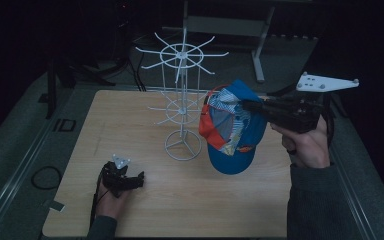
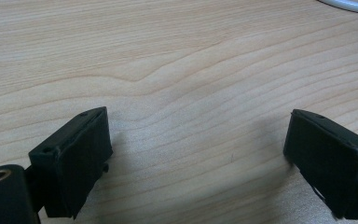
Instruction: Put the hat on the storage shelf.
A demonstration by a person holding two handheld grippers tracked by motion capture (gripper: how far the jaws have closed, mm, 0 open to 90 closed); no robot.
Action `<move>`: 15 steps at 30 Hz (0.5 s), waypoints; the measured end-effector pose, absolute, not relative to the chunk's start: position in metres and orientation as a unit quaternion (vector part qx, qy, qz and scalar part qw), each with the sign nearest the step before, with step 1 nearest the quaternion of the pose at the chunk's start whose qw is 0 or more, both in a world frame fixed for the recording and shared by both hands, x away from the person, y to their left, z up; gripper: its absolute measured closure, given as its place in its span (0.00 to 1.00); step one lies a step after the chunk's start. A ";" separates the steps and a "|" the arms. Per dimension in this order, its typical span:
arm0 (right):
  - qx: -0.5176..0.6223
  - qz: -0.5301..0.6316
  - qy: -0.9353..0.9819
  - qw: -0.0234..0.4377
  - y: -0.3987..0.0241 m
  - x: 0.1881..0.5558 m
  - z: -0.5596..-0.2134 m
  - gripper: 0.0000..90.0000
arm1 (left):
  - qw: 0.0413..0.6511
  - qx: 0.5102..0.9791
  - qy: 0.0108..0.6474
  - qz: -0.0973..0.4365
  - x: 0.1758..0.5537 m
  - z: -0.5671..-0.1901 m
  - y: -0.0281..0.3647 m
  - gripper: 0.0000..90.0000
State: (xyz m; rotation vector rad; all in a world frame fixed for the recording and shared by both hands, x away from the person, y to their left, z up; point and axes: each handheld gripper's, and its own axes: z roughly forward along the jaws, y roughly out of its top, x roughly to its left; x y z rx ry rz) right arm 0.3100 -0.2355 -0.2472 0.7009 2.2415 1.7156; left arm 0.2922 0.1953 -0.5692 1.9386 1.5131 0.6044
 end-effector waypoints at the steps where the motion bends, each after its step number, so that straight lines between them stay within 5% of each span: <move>1: 0.240 0.586 0.765 0.116 -0.236 0.310 -0.247 0.95 | 0.300 0.730 0.570 0.228 0.292 -0.569 0.195 0.09; 15: 0.236 0.599 0.756 0.114 -0.239 0.309 -0.242 0.95 | 0.300 0.730 0.570 0.228 0.292 -0.569 0.195 0.09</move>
